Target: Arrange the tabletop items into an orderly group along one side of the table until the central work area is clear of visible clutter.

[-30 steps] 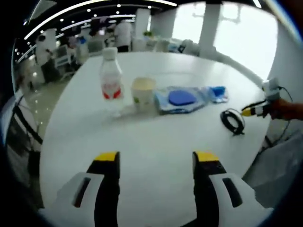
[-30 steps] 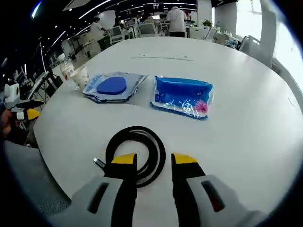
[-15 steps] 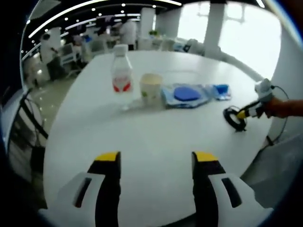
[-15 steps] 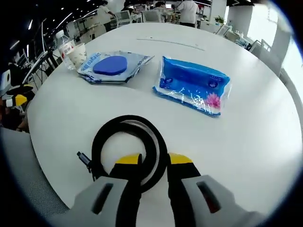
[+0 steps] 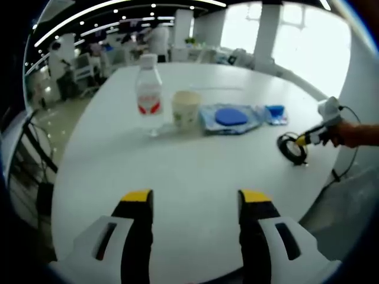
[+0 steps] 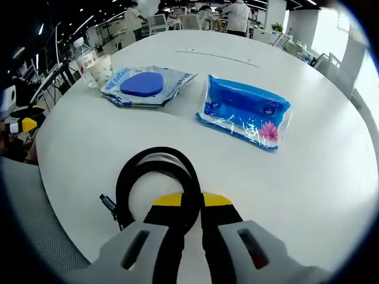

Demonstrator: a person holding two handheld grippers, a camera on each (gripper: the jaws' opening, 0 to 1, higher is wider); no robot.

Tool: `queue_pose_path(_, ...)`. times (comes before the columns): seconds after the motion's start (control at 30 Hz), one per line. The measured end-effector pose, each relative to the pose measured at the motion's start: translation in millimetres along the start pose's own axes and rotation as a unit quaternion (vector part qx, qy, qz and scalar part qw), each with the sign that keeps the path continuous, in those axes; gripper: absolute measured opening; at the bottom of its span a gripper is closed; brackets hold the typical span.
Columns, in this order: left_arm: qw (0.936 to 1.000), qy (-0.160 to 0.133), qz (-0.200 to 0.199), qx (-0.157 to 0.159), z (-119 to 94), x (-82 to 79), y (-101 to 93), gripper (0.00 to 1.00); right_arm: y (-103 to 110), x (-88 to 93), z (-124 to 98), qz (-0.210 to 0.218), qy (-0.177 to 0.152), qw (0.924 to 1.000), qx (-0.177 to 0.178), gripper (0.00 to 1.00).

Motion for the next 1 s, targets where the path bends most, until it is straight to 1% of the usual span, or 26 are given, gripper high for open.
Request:
queue_pose_path(0.1,1.0000,-0.001,-0.001,0.001,0.3,-0.2,0.1,0.54,2.2,-6.0,-5.3,-0.011,-0.014,0.9998,0.006,0.07)
queue_pose_path(0.13,1.0000,0.000,-0.001,0.001,0.6,-0.1,0.4,0.54,2.3,-10.5,-8.1,-0.016,-0.034,0.9991,0.018,0.07)
queue_pose_path(0.17,1.0000,0.000,-0.002,0.001,0.7,-0.1,0.6,0.54,2.7,-12.9,-10.0,-0.024,-0.042,0.9985,0.023,0.07)
queue_pose_path(0.3,1.0000,-0.003,-0.005,0.000,0.3,-0.6,1.1,0.54,6.1,-22.1,-16.4,-0.037,-0.060,0.9970,0.033,0.06)
queue_pose_path(0.4,1.0000,-0.003,-0.006,0.001,0.1,0.0,1.2,0.53,5.2,-28.9,-17.1,-0.039,-0.066,0.9965,0.033,0.06)
queue_pose_path(0.47,1.0000,-0.003,-0.006,0.000,0.0,0.2,1.5,0.53,6.0,-35.2,-17.3,-0.048,-0.066,0.9961,0.033,0.06)
queue_pose_path(0.53,1.0000,-0.002,-0.004,0.000,0.2,-0.1,1.4,0.53,6.3,-40.6,-15.3,-0.066,-0.067,0.9949,0.036,0.06)
queue_pose_path(0.67,1.0000,-0.003,0.005,0.002,0.6,-1.6,-1.3,0.53,3.9,-45.9,-5.6,-0.062,-0.058,0.9958,0.035,0.06)
queue_pose_path(0.77,0.9999,-0.010,0.003,0.013,0.8,-2.1,-3.0,0.54,3.4,-49.4,-1.9,-0.060,-0.056,0.9958,0.041,0.06)
queue_pose_path(0.9,0.9998,-0.008,0.013,0.015,1.4,-2.9,-4.5,0.56,2.4,-53.8,5.8,-0.065,-0.052,0.9956,0.043,0.06)
queue_pose_path(1.0,0.9996,-0.007,0.020,0.018,1.4,-2.8,-6.2,0.57,1.0,-53.8,11.8,-0.068,-0.039,0.9960,0.042,0.06)
Point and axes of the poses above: the point that each gripper's makers call its tool centre point, and the gripper's own axes: z roughly forward along the fingers, y roughly to its left, x roughly out of its underside, the point moved 10 cm from there along -z, roughly backward along the fingers, and after that the axes turned 8 degrees about x, right-handed, at the moved point
